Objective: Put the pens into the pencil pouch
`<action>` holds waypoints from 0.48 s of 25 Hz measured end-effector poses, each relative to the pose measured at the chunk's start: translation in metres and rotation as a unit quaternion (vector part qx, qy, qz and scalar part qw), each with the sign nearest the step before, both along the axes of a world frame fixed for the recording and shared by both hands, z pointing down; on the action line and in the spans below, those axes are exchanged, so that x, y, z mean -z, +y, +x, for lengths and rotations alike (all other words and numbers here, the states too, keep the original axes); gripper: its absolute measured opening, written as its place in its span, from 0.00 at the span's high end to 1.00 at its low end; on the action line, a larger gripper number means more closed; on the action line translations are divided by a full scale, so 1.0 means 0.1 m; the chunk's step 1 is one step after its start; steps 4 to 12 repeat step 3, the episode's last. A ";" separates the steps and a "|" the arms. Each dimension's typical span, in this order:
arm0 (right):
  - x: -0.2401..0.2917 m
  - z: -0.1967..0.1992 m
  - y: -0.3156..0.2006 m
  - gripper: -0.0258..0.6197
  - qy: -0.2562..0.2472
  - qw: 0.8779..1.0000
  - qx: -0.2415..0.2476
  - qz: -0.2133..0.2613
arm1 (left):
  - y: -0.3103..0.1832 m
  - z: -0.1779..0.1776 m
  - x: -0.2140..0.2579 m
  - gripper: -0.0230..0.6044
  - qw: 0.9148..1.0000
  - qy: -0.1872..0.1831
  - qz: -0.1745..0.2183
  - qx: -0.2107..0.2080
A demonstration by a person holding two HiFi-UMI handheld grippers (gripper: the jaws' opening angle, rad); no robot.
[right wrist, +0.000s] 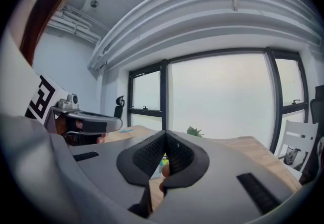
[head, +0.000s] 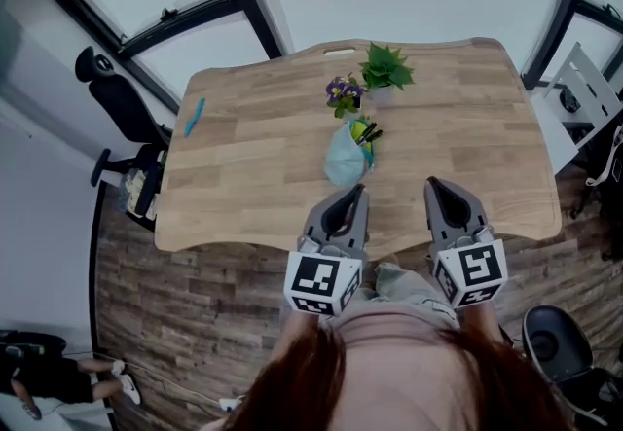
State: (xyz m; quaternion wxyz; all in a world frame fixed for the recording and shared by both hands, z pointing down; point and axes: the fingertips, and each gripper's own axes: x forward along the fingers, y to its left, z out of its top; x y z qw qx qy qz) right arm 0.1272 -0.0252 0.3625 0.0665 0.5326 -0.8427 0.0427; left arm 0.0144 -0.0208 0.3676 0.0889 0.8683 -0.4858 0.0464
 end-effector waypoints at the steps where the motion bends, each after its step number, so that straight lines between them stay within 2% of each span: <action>1: -0.01 0.01 -0.03 0.96 0.000 1.000 0.001 -0.002 | -0.04 0.02 0.00 0.96 1.000 0.003 -0.001 -0.002; 12: -0.04 0.04 -0.09 0.96 0.000 1.000 0.002 -0.007 | -0.12 0.06 -0.01 0.96 1.000 0.006 -0.003 -0.005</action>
